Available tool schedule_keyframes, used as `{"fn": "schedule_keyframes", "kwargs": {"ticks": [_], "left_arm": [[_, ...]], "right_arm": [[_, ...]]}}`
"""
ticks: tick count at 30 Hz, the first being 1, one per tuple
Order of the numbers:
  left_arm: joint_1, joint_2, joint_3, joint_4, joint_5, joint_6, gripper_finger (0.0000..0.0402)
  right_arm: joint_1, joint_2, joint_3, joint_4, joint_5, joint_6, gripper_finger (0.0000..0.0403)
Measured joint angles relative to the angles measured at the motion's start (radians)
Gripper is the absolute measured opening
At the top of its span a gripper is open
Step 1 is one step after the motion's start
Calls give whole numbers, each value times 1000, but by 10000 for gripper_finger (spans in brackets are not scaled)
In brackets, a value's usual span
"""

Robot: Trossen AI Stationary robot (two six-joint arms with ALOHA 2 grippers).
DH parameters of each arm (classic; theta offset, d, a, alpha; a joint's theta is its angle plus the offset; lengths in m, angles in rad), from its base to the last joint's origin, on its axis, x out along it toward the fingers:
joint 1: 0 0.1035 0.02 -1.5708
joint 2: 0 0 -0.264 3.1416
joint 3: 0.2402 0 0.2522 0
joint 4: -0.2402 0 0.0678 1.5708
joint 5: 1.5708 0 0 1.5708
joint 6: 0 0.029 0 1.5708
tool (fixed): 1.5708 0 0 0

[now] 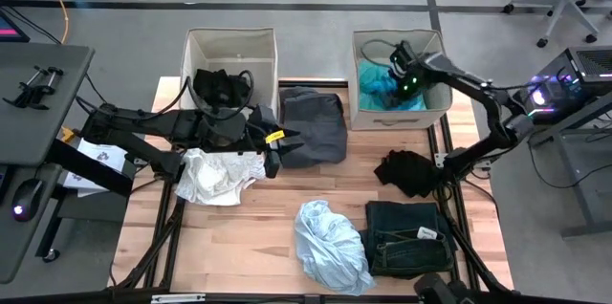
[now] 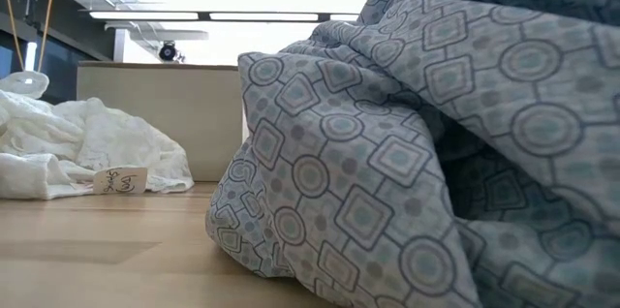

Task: Sort clothes
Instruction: Put the blue shorts into the right laundry organizer

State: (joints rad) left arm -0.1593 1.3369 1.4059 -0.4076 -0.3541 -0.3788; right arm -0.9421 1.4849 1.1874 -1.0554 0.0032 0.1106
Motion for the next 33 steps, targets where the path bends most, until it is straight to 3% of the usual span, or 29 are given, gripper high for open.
{"fn": "schedule_keyframes", "kwargs": {"ticks": [5, 9, 13, 18, 24, 29, 33], "left_arm": [[50, 5, 0, -30, -2, -31, 133], [117, 38, -1, -46, -1, -56, 133], [177, 92, -1, -50, 79, -84, 133], [202, 161, -1, -44, 216, -83, 133], [192, 193, -1, -38, 381, -116, 133], [159, 188, -1, -36, 378, -141, 133], [149, 188, -1, -35, 324, -141, 133]], "right_arm": [[0, 0, 210, -152, -33, -16, 226], [16, -15, 346, -177, -91, -9, 229], [65, -73, 397, -121, -13, -10, 229], [75, -103, 309, -2, 53, -10, 229], [19, -55, 45, 192, 45, 47, 223], [-2, 0, -135, 320, 38, 74, 218], [-7, -4, -142, 309, 32, 87, 213]]}}
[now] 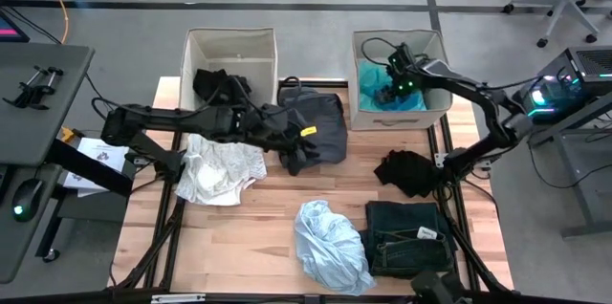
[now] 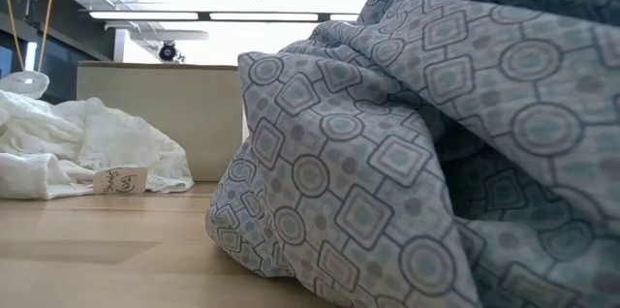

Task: Sort clothes
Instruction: Put the blue shorts into the right laundry organizer, then put the gray pants into the left laundry organizer

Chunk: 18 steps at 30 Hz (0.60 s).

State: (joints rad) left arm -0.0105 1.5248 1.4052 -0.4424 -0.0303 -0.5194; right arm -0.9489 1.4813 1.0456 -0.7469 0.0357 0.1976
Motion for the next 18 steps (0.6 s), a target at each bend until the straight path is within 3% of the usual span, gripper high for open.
{"fn": "schedule_keyframes", "kwargs": {"ticks": [7, 11, 15, 18], "left_arm": [[1, 5, 0, 97, -110, 235, 133], [38, 10, 1, 120, -181, 227, 133], [124, 57, 2, 98, -170, 227, 133], [199, 130, 2, 61, -100, 242, 133]], "right_arm": [[9, -140, 195, -127, 8, -10, 210], [26, -235, 324, -238, -4, -9, 210], [91, -348, 389, -244, -47, 55, 210], [155, -430, 394, -215, -51, 111, 210]]}}
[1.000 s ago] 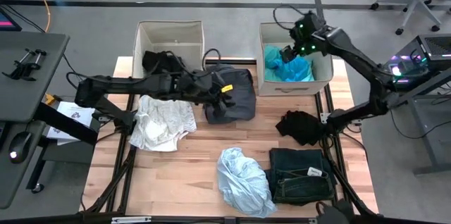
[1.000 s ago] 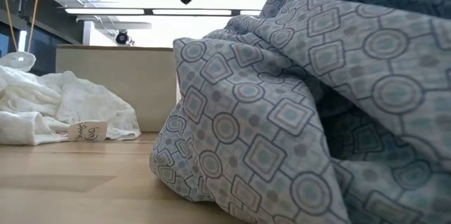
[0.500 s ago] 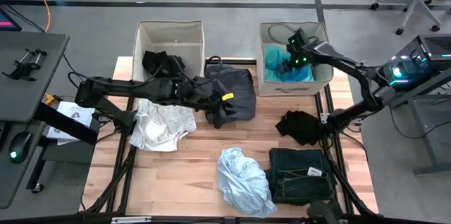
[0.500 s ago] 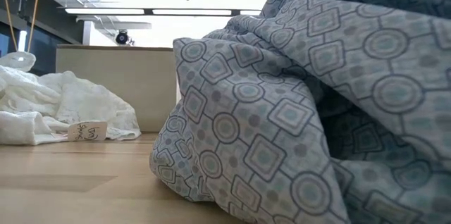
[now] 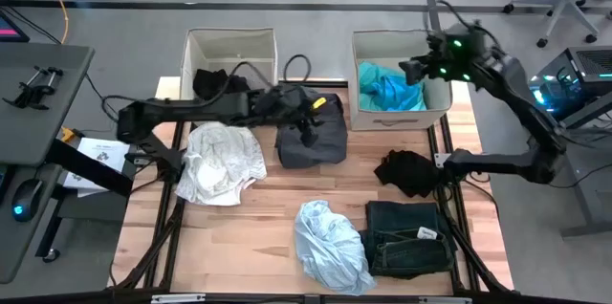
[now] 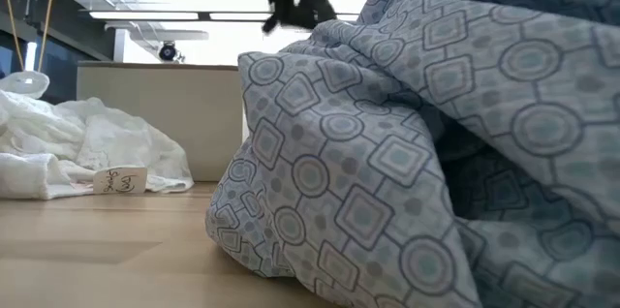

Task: Sort clothes
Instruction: Put the gray pants into the left laundry organizer

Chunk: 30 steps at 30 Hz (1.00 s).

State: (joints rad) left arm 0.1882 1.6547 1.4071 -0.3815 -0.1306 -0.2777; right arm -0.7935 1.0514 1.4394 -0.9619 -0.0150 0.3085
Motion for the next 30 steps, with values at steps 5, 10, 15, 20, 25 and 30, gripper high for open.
{"fn": "schedule_keyframes", "kwargs": {"ticks": [5, 10, 15, 20, 25, 30], "left_arm": [[100, 132, 0, -16, 289, 42, 147], [150, 242, -1, -6, 505, 105, 164], [168, 286, 0, 13, 505, 96, 166], [171, 296, 0, 87, 556, 86, 167], [91, 259, 108, -20, 448, 394, 176], [1, 266, 267, -200, 181, 593, 195]], "right_arm": [[97, -79, -1, 2, 41, 89, 210], [154, -91, -2, 2, 41, 113, 210], [202, -68, -3, 1, 94, 125, 210], [239, -38, -3, 1, 123, 129, 210], [274, -10, -3, 1, 124, 129, 210], [294, 11, -3, 2, 124, 128, 210]]}}
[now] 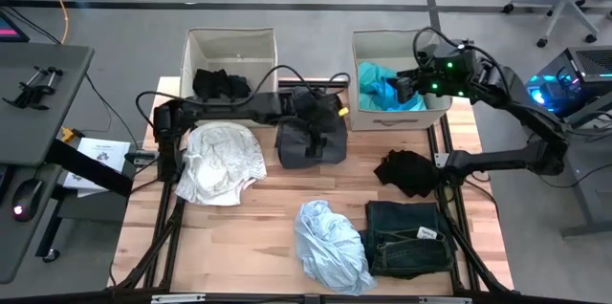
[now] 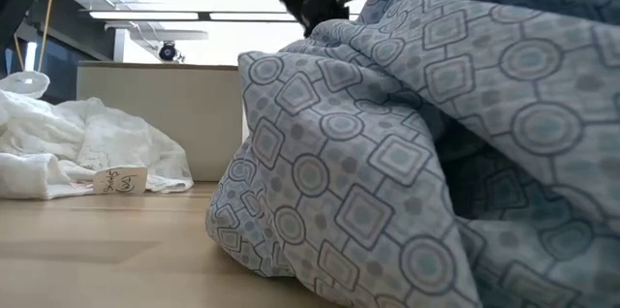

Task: Sort clothes
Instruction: Put the gray pants into the left laundry organizer

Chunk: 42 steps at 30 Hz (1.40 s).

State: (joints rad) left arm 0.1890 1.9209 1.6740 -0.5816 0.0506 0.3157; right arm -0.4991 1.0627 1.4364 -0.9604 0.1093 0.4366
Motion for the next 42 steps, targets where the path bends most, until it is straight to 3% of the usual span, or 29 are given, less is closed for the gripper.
{"fn": "schedule_keyframes", "kwargs": {"ticks": [7, 13, 19, 24, 29, 32, 35, 39, 42], "left_arm": [[65, 46, 149, -234, -35, -155, 247], [151, 108, 152, -234, -38, -182, 286], [170, 208, 152, -232, -34, -137, 313], [165, 305, 152, -223, -39, -130, 321], [143, 375, 156, -242, -112, -133, 319], [114, 402, 157, -238, -166, -112, 296], [83, 418, 157, -235, -240, -104, 241], [61, 421, 155, -230, -240, -100, 128], [53, 421, 154, -223, -145, -96, 31]], "right_arm": [[11, 6, 0, 1, -1, -3, 210], [11, 6, 0, 4, -2, -8, 210], [11, 6, 0, 3, -4, -8, 210], [11, 6, 0, 3, -4, -3, 210], [12, 6, 0, 0, -10, 9, 210], [23, 6, 0, 0, -11, 12, 210], [39, 6, 0, 0, -12, 12, 210], [65, 6, 0, 1, -6, 12, 210], [83, 6, 0, 3, -5, 12, 210]]}}
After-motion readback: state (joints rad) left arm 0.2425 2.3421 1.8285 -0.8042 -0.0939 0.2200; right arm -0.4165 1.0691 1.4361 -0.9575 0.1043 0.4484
